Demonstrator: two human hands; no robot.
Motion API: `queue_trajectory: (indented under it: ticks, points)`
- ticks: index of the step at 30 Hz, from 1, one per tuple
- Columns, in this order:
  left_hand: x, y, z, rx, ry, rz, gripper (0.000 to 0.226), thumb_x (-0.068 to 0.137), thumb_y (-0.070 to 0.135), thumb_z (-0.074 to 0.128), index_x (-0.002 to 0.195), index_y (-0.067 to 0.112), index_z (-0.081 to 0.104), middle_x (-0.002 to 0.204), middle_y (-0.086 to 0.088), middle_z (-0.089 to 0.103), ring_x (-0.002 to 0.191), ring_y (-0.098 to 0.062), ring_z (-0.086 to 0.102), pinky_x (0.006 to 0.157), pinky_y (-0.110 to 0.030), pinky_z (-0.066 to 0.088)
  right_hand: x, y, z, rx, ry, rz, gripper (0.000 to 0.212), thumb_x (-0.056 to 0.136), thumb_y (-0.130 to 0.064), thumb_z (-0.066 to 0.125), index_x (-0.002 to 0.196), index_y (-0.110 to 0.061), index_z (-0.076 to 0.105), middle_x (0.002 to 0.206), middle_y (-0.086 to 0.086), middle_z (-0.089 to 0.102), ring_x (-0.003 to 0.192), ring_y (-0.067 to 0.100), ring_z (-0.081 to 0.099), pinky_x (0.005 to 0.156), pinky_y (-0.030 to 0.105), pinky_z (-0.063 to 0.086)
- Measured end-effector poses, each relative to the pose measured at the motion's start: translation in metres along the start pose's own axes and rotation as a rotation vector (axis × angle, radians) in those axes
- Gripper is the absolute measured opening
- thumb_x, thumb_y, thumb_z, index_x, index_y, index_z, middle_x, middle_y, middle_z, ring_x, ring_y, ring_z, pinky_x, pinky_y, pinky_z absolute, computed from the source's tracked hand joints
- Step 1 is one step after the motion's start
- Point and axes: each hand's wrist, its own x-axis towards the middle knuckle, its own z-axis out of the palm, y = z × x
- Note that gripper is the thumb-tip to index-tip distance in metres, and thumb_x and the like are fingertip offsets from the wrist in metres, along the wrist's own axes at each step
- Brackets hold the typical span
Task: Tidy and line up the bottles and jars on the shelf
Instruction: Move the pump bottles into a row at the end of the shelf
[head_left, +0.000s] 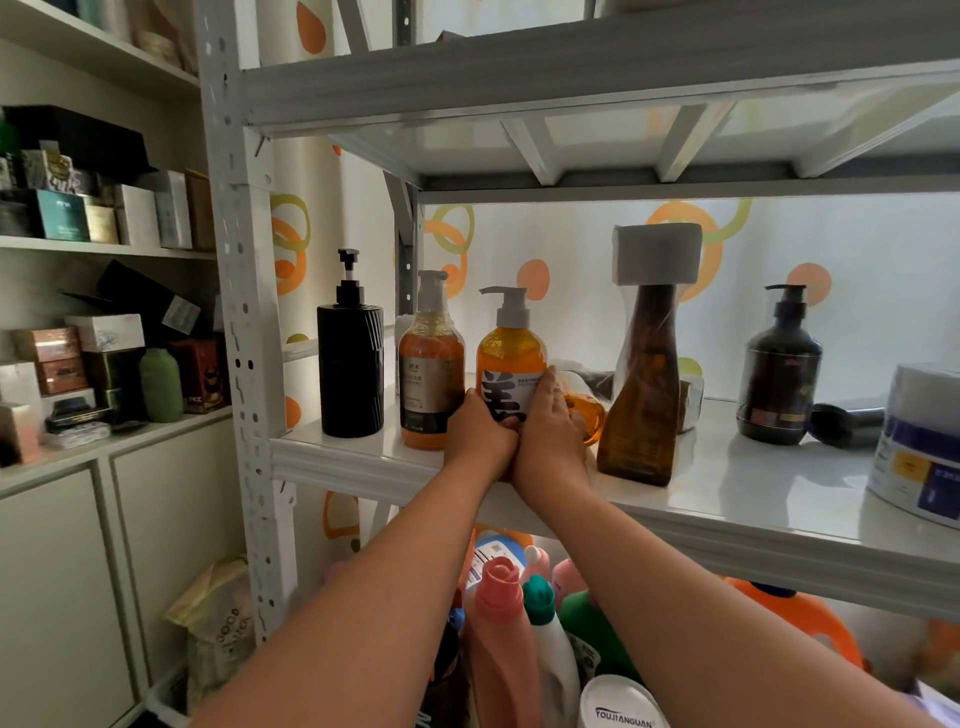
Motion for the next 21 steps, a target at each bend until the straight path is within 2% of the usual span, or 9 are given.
queue_trajectory:
  ticks: [3, 7, 14, 18, 21]
  points:
    - [0.0, -0.001, 0.0, -0.004, -0.011, 0.0, 0.046, 0.086, 0.01, 0.062, 0.13, 0.008, 0.047, 0.127, -0.011, 0.059, 0.118, -0.027, 0.055, 0.089, -0.028, 0.042, -0.003, -0.002, -0.001, -0.044, 0.033, 0.042, 0.08, 0.091, -0.023, 0.058, 0.149, -0.018, 0.004, 0.153, 0.013, 0.011, 0.139, 0.031, 0.02, 0.107, 0.041, 0.035]
    - [-0.001, -0.003, -0.001, 0.003, -0.016, 0.001, 0.049, 0.085, 0.009, 0.063, 0.131, 0.009, 0.045, 0.128, -0.01, 0.058, 0.119, -0.027, 0.055, 0.093, -0.03, 0.044, -0.003, 0.0, -0.005, -0.251, 0.099, 0.006, 0.064, 0.091, -0.028, 0.055, 0.144, -0.01, 0.025, 0.148, 0.017, 0.024, 0.136, 0.033, 0.021, 0.111, 0.038, 0.027]
    - [-0.004, 0.0, -0.003, 0.009, -0.019, -0.034, 0.053, 0.088, 0.007, 0.059, 0.133, 0.007, 0.03, 0.133, -0.013, 0.052, 0.121, -0.028, 0.053, 0.098, -0.036, 0.045, 0.001, -0.003, -0.011, -0.421, 0.079, -0.054, 0.056, 0.094, -0.026, 0.048, 0.141, 0.0, 0.03, 0.149, 0.022, 0.026, 0.14, 0.038, 0.017, 0.115, 0.041, 0.019]
    - [-0.011, -0.001, -0.002, 0.003, 0.057, 0.01, 0.045, 0.089, 0.012, 0.06, 0.128, 0.006, 0.039, 0.129, -0.013, 0.056, 0.117, -0.028, 0.055, 0.091, -0.032, 0.045, 0.007, -0.003, -0.008, -0.438, 0.036, -0.004, 0.058, 0.094, -0.022, 0.049, 0.143, -0.001, 0.026, 0.151, 0.028, 0.016, 0.141, 0.044, 0.012, 0.115, 0.046, 0.022]
    - [-0.017, -0.002, -0.001, 0.01, 0.125, 0.048, 0.04, 0.089, 0.015, 0.06, 0.126, 0.007, 0.044, 0.125, -0.011, 0.059, 0.115, -0.028, 0.057, 0.089, -0.03, 0.046, 0.011, 0.0, -0.005, -0.448, 0.035, -0.001, 0.057, 0.094, -0.018, 0.049, 0.144, -0.002, 0.025, 0.151, 0.029, 0.018, 0.14, 0.046, 0.015, 0.113, 0.046, 0.025]
